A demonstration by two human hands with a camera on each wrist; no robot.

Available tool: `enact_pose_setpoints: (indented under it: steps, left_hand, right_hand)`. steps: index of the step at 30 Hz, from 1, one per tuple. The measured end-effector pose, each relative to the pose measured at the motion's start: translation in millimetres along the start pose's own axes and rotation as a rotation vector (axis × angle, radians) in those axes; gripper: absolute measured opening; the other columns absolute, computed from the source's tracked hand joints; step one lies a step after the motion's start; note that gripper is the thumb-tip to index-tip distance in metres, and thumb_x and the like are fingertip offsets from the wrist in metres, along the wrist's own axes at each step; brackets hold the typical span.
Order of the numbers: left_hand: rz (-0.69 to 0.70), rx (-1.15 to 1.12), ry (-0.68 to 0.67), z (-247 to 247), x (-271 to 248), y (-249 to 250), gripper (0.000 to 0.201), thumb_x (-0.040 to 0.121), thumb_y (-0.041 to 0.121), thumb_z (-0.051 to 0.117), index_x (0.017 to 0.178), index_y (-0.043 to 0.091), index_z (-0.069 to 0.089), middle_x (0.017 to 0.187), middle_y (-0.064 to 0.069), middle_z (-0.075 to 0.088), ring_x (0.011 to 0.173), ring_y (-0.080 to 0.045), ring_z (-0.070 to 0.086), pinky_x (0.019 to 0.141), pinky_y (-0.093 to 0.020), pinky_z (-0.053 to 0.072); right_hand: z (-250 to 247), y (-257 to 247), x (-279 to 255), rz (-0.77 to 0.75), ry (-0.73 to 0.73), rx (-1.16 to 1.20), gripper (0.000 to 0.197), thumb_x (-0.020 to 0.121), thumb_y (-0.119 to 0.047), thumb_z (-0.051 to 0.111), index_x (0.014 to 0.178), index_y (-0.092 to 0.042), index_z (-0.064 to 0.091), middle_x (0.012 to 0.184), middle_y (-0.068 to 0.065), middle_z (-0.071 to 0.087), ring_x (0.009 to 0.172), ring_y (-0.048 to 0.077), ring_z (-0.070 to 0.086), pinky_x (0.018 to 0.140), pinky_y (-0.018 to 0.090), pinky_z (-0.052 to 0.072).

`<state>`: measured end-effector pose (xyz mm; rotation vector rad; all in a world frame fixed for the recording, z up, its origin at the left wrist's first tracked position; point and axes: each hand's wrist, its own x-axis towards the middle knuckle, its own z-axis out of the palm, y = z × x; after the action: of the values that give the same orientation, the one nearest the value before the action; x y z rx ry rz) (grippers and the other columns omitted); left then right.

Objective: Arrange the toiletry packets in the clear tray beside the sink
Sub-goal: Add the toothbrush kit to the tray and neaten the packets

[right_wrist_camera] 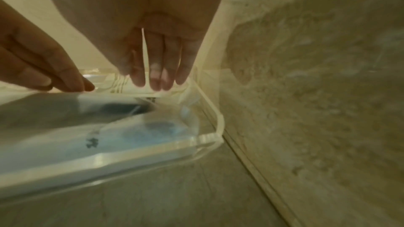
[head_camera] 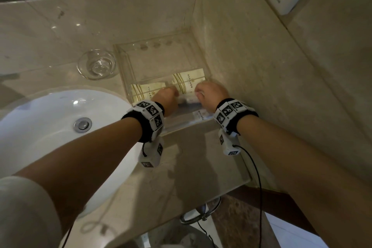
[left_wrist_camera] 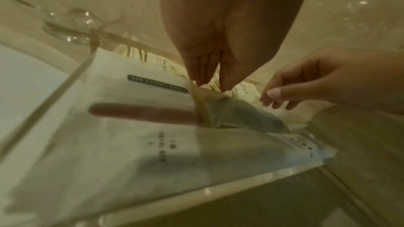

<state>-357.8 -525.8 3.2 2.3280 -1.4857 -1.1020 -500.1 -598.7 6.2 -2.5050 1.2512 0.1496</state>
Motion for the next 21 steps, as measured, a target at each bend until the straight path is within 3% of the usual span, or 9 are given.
enact_pose_setpoints:
  steps: [4,10,15,18,21]
  left_hand:
    - [-0.03,-0.135,-0.019,3.9,3.4,4.9,0.025,0.092,0.019,0.044,0.116,0.011,0.047,0.108,-0.017,0.059,0.083,-0.027,0.052,0.071,-0.031,0.038]
    - [-0.004,-0.148,-0.028,5.4,6.9,5.3,0.027,0.091,0.022,0.049,0.116,0.011,0.049,0.115,-0.015,0.059,0.085,-0.023,0.05,0.072,-0.029,0.037]
    - [0.025,-0.132,-0.038,1.9,8.9,3.9,0.026,0.09,0.021,0.05,0.114,0.011,0.05,0.113,-0.015,0.061,0.083,-0.024,0.052,0.07,-0.029,0.037]
    - [0.04,-0.135,-0.057,0.8,8.9,4.4,0.021,0.09,0.017,0.049,0.111,0.012,0.051,0.112,-0.015,0.06,0.083,-0.026,0.055,0.058,-0.027,0.041]
    - [0.033,-0.076,-0.057,2.2,9.2,4.9,0.027,0.09,0.018,0.048,0.116,0.012,0.049,0.119,-0.014,0.057,0.1,-0.031,0.058,0.07,-0.028,0.04]
  right_hand:
    - [-0.3,-2.2,3.9,-0.026,-0.038,0.027,0.036,0.096,-0.016,0.042,0.131,-0.014,0.052,0.14,0.004,0.048,0.128,0.02,0.045,0.106,0.034,0.037]
    - [10.6,-2.2,4.3,-0.067,-0.163,-0.037,0.051,0.098,-0.017,0.042,0.147,-0.018,0.029,0.158,0.003,0.017,0.146,0.021,0.018,0.118,0.036,0.018]
    - [10.3,0.9,5.1,-0.065,-0.148,-0.041,0.048,0.098,-0.022,0.041,0.146,-0.02,0.031,0.157,0.0,0.024,0.144,0.018,0.022,0.117,0.035,0.018]
    - [9.3,2.7,4.7,-0.079,-0.121,-0.027,0.046,0.098,-0.022,0.043,0.143,-0.019,0.037,0.152,0.0,0.035,0.14,0.019,0.03,0.116,0.035,0.023]
    - [7.5,1.1,5.2,-0.089,-0.103,-0.049,0.042,0.097,-0.02,0.045,0.139,-0.019,0.042,0.146,0.001,0.044,0.135,0.021,0.039,0.113,0.04,0.03]
